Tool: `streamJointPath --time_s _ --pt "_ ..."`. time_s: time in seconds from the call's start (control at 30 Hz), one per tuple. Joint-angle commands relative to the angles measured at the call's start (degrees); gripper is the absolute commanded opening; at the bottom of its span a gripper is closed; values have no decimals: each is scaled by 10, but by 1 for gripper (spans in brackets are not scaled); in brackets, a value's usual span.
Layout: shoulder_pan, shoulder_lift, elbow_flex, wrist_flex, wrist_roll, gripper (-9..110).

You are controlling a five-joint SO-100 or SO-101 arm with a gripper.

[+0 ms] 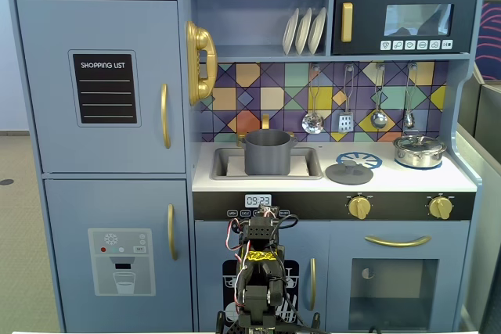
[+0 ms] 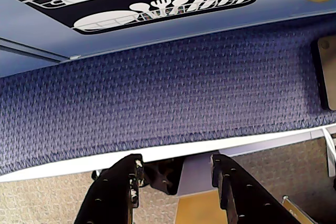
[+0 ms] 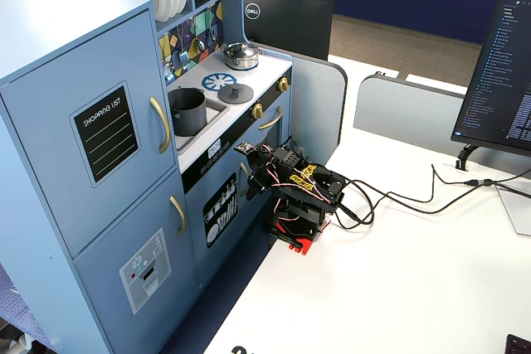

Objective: Pick up the lid from the counter and put it on the gray recipient

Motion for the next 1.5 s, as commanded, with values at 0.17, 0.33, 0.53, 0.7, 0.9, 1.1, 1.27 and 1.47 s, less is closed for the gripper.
streamJointPath --time_s 0.17,0.33,0.53,0.7,0.9,1.1,1.27,1.47 --pt "33 -5 0 101 -20 0" --pt "33 -5 0 101 -21 0" --pt "29 -44 -66 86 -41 0" --pt "38 -169 -267 16 -22 0" --pt "45 -267 -507 11 -57 0" --pt "60 -298 -596 11 -77 0" --pt "127 -268 -557 -144 -123 0" --pt "276 -246 -439 -534 -63 0"
